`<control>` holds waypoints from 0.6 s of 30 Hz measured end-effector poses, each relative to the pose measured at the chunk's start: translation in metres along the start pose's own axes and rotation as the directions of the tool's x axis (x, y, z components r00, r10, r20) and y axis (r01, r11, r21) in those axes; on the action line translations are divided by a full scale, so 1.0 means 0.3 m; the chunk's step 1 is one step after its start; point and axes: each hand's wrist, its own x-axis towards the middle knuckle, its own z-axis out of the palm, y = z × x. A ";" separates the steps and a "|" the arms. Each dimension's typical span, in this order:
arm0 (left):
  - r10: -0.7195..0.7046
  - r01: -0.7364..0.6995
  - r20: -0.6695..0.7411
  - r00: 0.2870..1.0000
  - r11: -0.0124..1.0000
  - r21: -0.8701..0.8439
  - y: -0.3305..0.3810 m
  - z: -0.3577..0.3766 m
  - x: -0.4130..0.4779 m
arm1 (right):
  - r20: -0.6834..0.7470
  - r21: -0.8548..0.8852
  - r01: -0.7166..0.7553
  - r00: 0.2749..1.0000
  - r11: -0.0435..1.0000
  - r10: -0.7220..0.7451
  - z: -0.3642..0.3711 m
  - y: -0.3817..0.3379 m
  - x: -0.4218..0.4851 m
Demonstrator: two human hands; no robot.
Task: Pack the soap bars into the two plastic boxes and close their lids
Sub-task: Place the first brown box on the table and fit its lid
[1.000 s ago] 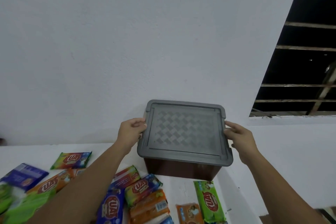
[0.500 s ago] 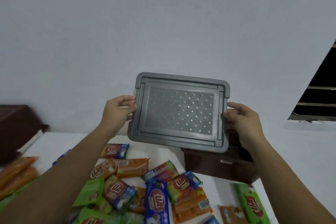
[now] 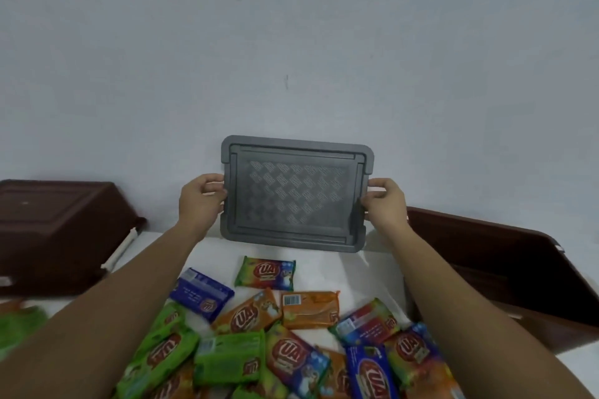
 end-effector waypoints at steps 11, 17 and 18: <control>-0.055 0.053 0.058 0.997 0.998 0.031 -0.146 0.032 0.038 | -0.108 -0.090 -0.093 0.991 0.992 0.083 0.107 0.122 0.014; -0.055 0.051 0.071 0.996 0.997 0.057 -0.166 0.030 0.045 | -0.121 -0.091 -0.079 0.990 0.993 0.068 0.118 0.134 0.010; -0.057 0.053 0.074 0.996 0.997 0.052 -0.167 0.030 0.043 | -0.124 -0.091 -0.079 0.990 0.993 0.067 0.119 0.133 0.006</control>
